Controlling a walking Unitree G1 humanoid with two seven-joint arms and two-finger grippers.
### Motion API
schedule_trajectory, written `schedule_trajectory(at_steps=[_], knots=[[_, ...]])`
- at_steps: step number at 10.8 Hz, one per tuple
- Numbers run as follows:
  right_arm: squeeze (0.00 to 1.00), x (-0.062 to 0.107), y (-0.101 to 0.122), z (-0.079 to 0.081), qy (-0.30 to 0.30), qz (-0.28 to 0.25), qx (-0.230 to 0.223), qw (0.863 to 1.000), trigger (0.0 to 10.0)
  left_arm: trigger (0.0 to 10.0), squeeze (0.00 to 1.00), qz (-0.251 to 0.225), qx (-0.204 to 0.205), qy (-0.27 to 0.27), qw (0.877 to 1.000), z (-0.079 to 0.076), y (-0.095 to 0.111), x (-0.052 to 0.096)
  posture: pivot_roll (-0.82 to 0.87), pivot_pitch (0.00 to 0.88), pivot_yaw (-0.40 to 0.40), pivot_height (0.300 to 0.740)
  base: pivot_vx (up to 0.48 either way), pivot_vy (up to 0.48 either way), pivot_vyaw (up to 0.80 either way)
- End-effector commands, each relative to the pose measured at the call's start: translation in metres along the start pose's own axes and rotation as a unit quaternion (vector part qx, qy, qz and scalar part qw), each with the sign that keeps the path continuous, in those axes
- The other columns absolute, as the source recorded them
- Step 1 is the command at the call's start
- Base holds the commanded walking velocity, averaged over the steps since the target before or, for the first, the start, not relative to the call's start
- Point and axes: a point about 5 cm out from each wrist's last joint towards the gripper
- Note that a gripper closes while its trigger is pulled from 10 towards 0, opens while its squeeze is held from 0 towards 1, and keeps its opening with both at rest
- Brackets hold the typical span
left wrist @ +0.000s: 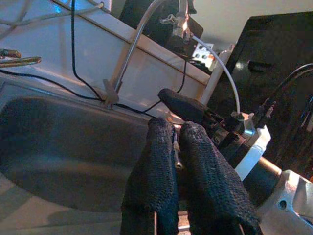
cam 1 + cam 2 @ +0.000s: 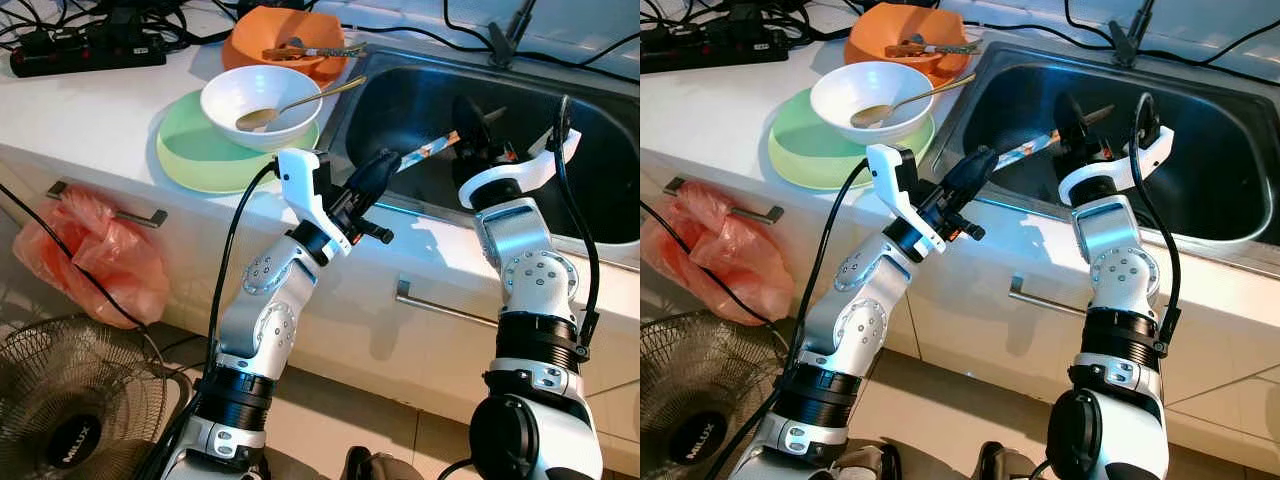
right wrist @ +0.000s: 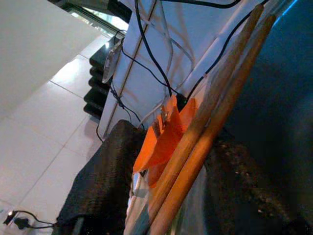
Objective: Kitchen organization
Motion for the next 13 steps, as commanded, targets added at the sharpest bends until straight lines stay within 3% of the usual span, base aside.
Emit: schedule_trajectory(at_steps=[1, 4, 5, 6, 8, 9, 10, 11, 12, 13], knots=[[0.00, -0.003, 0.005, 0.007, 0.012, -0.016, -0.007, 1.000, 0.0, 10.0, 0.00, 0.018, 0.000, -0.005, 1.000, -0.002, -0.006, 0.000, 0.03, 0.156, -0.025, 0.740, 0.000, 0.000, 0.00], [0.00, -0.003, 0.006, 0.008, 0.014, -0.020, -0.013, 1.000, 0.0, 10.0, 0.00, 0.019, 0.000, -0.005, 1.000, -0.002, -0.006, 0.000, 0.03, 0.153, -0.024, 0.740, 0.000, 0.000, 0.00], [0.00, -0.004, 0.006, 0.009, 0.017, -0.019, -0.015, 1.000, 8.5, 10.0, 0.00, 0.021, -0.001, -0.006, 1.000, -0.002, -0.007, 0.001, 0.03, 0.153, -0.023, 0.740, 0.000, 0.000, 0.00], [0.00, -0.004, 0.006, 0.009, 0.017, -0.020, -0.016, 1.000, 10.0, 10.0, 0.00, 0.024, -0.002, -0.005, 1.000, -0.001, -0.008, 0.001, 0.03, 0.152, -0.024, 0.740, 0.000, 0.000, 0.00], [0.00, -0.004, 0.007, 0.010, 0.018, -0.022, -0.022, 0.999, 10.0, 10.0, 0.00, 0.029, -0.005, -0.005, 1.000, -0.001, -0.010, 0.001, 0.03, 0.151, -0.024, 0.740, 0.000, 0.000, 0.00], [0.00, -0.004, 0.007, 0.011, 0.020, -0.023, -0.023, 0.999, 8.1, 10.0, 0.00, 0.030, -0.005, -0.005, 1.000, -0.001, -0.010, 0.001, 0.03, 0.150, -0.024, 0.740, 0.000, 0.000, 0.00], [0.00, -0.005, 0.008, 0.013, 0.027, -0.028, -0.026, 0.999, 0.0, 10.0, 0.00, 0.035, -0.006, -0.004, 0.999, -0.001, -0.012, 0.001, 0.03, 0.148, -0.025, 0.740, 0.000, 0.000, 0.00], [0.00, -0.005, 0.009, 0.013, 0.028, -0.029, -0.030, 0.999, 0.0, 10.0, 0.00, 0.037, -0.006, -0.002, 0.999, 0.000, -0.013, 0.002, 0.03, 0.148, -0.025, 0.740, 0.000, 0.000, 0.00], [0.00, -0.006, 0.010, 0.013, 0.024, -0.029, -0.036, 0.999, 8.0, 10.0, 0.00, 0.042, -0.006, 0.001, 0.999, 0.001, -0.015, 0.002, 0.03, 0.149, -0.025, 0.740, 0.000, 0.000, 0.00], [0.00, -0.006, 0.011, 0.013, 0.022, -0.029, -0.040, 0.999, 10.0, 10.0, 1.00, 0.043, -0.003, 0.012, 0.999, 0.003, -0.016, 0.002, 0.02, 0.151, -0.025, 0.740, 0.000, 0.000, 0.00]])
Point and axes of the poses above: a point about 5 cm out from each wrist's last joint towards the gripper, its own x axis pointing back from the gripper into the wrist, its own y axis along the axis of the wrist's last joint, z = x × y, and after that the axes turned 1 degree about -x, right-handed
